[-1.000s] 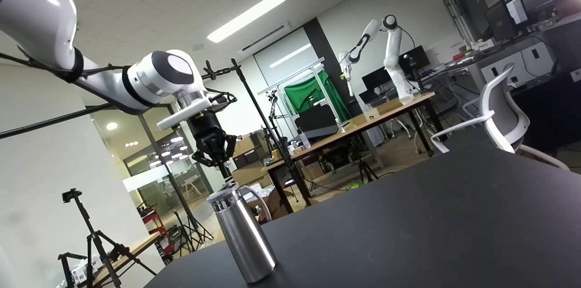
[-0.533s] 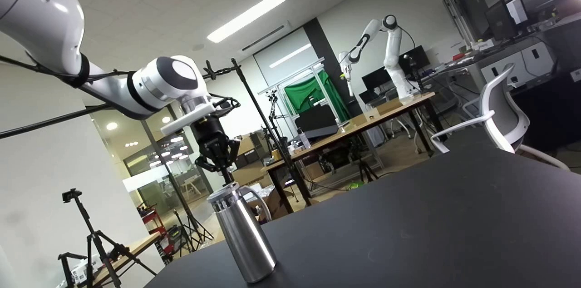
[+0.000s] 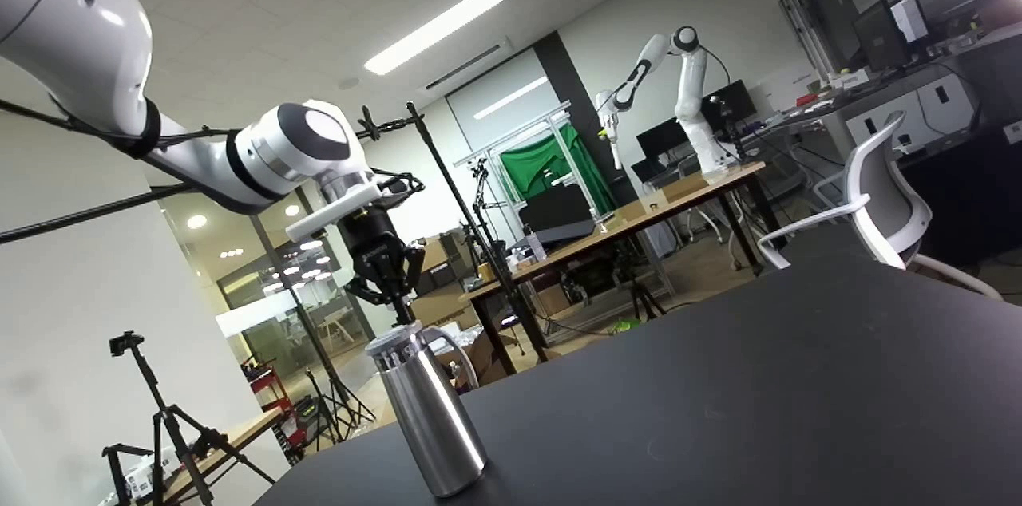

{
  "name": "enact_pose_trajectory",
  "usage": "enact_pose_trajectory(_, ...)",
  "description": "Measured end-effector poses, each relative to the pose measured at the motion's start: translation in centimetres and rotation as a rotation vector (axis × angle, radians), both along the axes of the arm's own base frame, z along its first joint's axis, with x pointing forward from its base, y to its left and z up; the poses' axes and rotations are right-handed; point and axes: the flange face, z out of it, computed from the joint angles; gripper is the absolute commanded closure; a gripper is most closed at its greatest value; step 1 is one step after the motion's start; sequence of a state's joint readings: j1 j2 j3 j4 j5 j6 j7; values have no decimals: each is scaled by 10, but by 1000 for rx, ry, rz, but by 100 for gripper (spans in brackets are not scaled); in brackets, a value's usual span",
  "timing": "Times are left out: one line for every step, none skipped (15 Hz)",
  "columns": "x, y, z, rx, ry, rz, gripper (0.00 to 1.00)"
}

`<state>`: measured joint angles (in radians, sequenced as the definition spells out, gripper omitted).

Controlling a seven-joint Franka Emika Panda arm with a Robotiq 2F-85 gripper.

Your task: Close the flask lid

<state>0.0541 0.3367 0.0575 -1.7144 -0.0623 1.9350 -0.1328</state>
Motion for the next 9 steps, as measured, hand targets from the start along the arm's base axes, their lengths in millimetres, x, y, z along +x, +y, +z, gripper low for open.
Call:
enact_pose_trajectory(0, 0, 0, -2, -1, 1, 100)
enact_pose_trajectory(1, 0, 0, -3, -3, 2, 100)
enact_pose_trajectory(1, 0, 0, -5, -7, 5, 100)
enact_pose_trajectory(1, 1, 0, -9, -10, 9, 100)
enact_pose_trajectory(1, 2, 0, -11, -12, 13, 100)
enact_pose_trajectory(1, 3, 0, -11, -13, 19, 100)
enact_pose_trajectory(1, 4, 1, -10, -14, 23, 100)
enact_pose_trajectory(2, 6, 1, -8, -17, 27, 100)
enact_pose_trajectory(1, 8, 1, -5, -18, 33, 100)
